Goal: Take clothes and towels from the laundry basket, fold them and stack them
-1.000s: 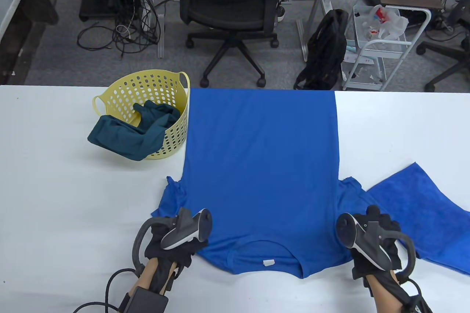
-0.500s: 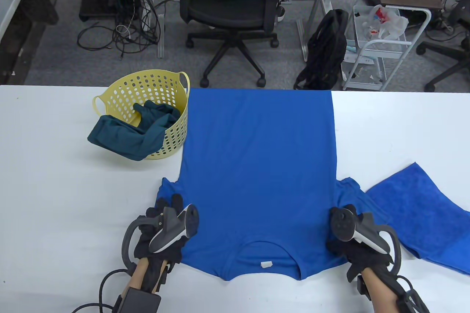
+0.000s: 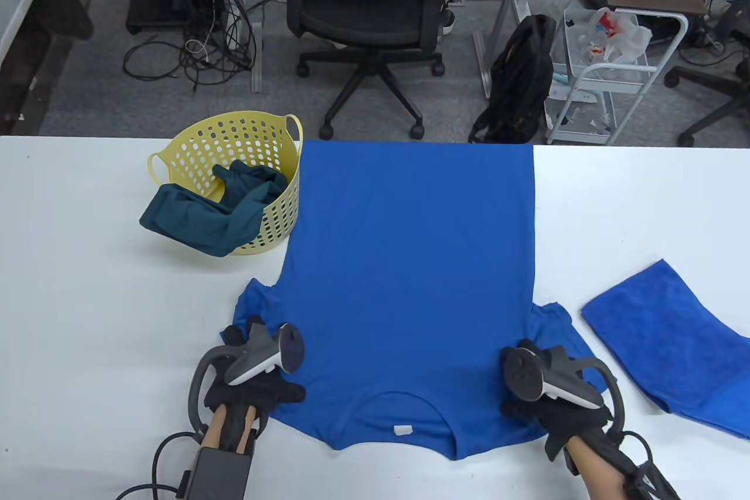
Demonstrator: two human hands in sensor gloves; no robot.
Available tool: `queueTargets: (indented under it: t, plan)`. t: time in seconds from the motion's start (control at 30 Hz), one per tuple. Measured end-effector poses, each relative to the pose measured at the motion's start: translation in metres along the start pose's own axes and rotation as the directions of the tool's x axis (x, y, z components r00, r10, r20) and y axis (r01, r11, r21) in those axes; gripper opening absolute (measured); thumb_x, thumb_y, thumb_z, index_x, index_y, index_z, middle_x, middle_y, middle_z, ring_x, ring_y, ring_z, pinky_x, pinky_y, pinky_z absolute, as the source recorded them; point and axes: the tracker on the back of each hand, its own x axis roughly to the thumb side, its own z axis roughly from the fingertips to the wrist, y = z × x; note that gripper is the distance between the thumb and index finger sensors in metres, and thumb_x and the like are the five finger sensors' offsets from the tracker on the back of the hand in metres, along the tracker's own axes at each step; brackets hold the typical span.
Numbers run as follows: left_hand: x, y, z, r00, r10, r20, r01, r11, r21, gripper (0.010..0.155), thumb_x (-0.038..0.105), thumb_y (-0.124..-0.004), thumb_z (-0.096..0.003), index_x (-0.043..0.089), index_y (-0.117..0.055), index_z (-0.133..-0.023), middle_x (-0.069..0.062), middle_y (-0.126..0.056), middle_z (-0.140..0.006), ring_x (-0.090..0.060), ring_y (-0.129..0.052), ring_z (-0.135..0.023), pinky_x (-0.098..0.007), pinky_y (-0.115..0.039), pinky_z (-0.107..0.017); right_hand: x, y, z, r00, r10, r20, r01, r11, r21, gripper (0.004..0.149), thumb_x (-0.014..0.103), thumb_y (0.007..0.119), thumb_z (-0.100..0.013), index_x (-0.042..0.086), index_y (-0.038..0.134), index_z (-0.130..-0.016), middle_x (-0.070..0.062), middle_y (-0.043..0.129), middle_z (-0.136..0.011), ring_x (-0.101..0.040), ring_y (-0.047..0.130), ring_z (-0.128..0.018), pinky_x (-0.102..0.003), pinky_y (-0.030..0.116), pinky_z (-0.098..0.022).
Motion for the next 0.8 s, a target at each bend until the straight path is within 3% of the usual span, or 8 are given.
queueTargets:
  t: [0.07,0.13,0.2,0.3,0.43,0.5,0.7,0.8]
  plan:
    - [-0.024,0.001,0.001,0.997,0.026,-0.067,-0.023,0.998,0.055,0.103,0.063,-0.079,-0.0423,0.037,-0.018,-0.121,-0.027,-0.018,-0.131,-0.065,-0.034,-0.113,-0.078,-0.051,-0.074,0.017,-0.007,0.002,0.991,-0.009,0.136,0.012,1.000,-0.023,0.074,0.052,0.082,-0.049,0.018,0.064,-0.112,-0.016,0.067,-0.112,-0.040,0.079,-0.093,-0.066,0.063,-0.069]
    - [-0.034,0.002,0.005,0.991,0.081,-0.110,-0.069,0.992,0.110,0.101,0.058,-0.080,-0.0486,0.026,-0.022,-0.124,-0.035,-0.019,-0.127,-0.067,-0.037,-0.111,-0.077,-0.053,-0.073,0.020,-0.022,-0.006,0.986,-0.055,0.160,0.065,0.996,-0.062,0.068,0.050,0.081,-0.052,0.019,0.067,-0.111,-0.015,0.071,-0.111,-0.040,0.079,-0.094,-0.066,0.064,-0.068]
    - [-0.029,0.003,0.011,0.976,0.138,-0.168,-0.113,0.982,0.151,0.099,0.063,-0.072,-0.0539,0.018,-0.020,-0.126,-0.041,-0.019,-0.125,-0.071,-0.041,-0.107,-0.076,-0.056,-0.072,0.012,-0.043,-0.024,0.993,-0.089,0.079,0.100,0.982,-0.157,0.069,0.048,0.078,-0.055,0.016,0.061,-0.114,-0.020,0.061,-0.117,-0.045,0.072,-0.099,-0.068,0.061,-0.069]
    - [0.006,0.007,0.015,0.986,0.059,-0.158,-0.049,0.997,0.064,0.108,0.073,-0.060,-0.0531,0.006,-0.017,-0.126,-0.049,-0.030,-0.123,-0.071,-0.055,-0.104,-0.073,-0.062,-0.071,-0.007,-0.067,-0.070,0.988,-0.127,-0.090,0.099,0.959,-0.267,0.073,0.046,0.073,-0.058,0.013,0.047,-0.118,-0.026,0.043,-0.121,-0.051,0.054,-0.106,-0.073,0.051,-0.070]
    - [0.046,0.000,0.012,0.986,-0.138,-0.098,0.138,0.990,-0.009,0.116,0.075,-0.061,-0.0465,-0.001,-0.020,-0.124,-0.053,-0.040,-0.120,-0.071,-0.067,-0.100,-0.071,-0.070,-0.068,-0.016,-0.060,-0.116,0.961,-0.140,-0.238,0.134,0.990,-0.040,0.080,0.050,0.068,-0.058,0.015,0.029,-0.119,-0.022,0.020,-0.122,-0.048,0.029,-0.109,-0.074,0.041,-0.073]
    - [0.040,0.002,0.011,0.989,-0.128,-0.076,0.128,0.992,0.007,0.117,0.075,-0.063,-0.0435,0.001,-0.022,-0.124,-0.051,-0.043,-0.120,-0.069,-0.069,-0.100,-0.070,-0.071,-0.068,-0.012,-0.052,-0.125,0.970,-0.087,-0.226,0.087,0.996,-0.010,0.080,0.050,0.071,-0.057,0.015,0.033,-0.119,-0.020,0.027,-0.122,-0.046,0.034,-0.109,-0.074,0.042,-0.073]
    - [-0.010,-0.003,-0.006,0.998,0.032,-0.062,-0.033,0.999,-0.020,0.115,0.070,-0.070,-0.0405,0.020,-0.005,-0.121,-0.039,-0.012,-0.125,-0.066,-0.034,-0.111,-0.078,-0.052,-0.074,-0.002,-0.042,-0.110,0.989,-0.004,-0.146,-0.003,0.999,-0.047,0.081,0.053,0.073,-0.054,0.011,0.045,-0.117,-0.025,0.047,-0.117,-0.049,0.057,-0.103,-0.069,0.052,-0.072]
    - [-0.037,-0.001,-0.008,0.991,0.081,-0.102,-0.077,0.996,0.045,0.103,0.062,-0.075,-0.0411,0.035,-0.015,-0.119,-0.029,-0.017,-0.128,-0.062,-0.036,-0.113,-0.076,-0.053,-0.074,0.016,-0.041,-0.087,0.993,0.102,-0.061,-0.104,0.994,-0.035,0.076,0.054,0.073,-0.055,0.009,0.056,-0.114,-0.025,0.063,-0.110,-0.046,0.075,-0.092,-0.065,0.062,-0.068]
